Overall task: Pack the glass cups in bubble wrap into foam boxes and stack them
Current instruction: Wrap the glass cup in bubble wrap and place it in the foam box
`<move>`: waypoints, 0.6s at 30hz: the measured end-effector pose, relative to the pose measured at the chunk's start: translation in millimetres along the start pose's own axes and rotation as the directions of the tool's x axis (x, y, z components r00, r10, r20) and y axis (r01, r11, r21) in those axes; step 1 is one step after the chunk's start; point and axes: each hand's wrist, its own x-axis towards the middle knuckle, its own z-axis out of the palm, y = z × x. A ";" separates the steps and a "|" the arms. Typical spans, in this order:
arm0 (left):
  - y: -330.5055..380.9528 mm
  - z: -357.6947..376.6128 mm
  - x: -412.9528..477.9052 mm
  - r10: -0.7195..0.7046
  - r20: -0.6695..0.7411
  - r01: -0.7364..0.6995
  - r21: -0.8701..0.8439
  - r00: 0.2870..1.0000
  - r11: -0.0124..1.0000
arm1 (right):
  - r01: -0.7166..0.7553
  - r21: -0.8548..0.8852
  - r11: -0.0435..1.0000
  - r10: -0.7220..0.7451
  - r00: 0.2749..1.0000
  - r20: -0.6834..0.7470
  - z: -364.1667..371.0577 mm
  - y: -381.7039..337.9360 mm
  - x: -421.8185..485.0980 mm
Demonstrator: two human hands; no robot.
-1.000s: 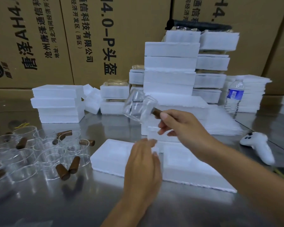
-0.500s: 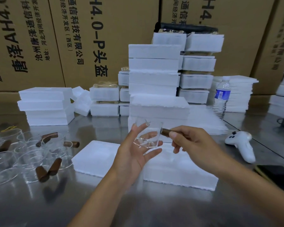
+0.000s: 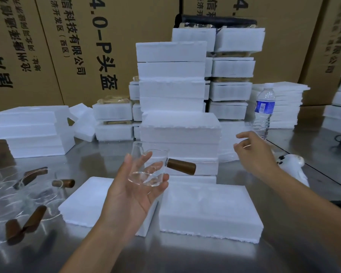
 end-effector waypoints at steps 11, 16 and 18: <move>0.6 0.5 -2.2 0.096 -0.026 -0.095 0.003 0.995 0.995 | -0.008 -0.405 0.914 0.023 0.999 0.031 41.5 30.1 36.8; 2.7 1.0 -2.2 0.081 0.011 -0.081 -0.001 0.997 0.997 | 0.031 -0.620 0.784 0.056 0.991 0.120 44.7 40.0 34.8; 2.6 0.1 -1.5 0.069 0.016 -0.068 -0.014 0.998 0.998 | 0.064 -0.684 0.727 -0.003 0.996 0.090 45.1 40.9 33.9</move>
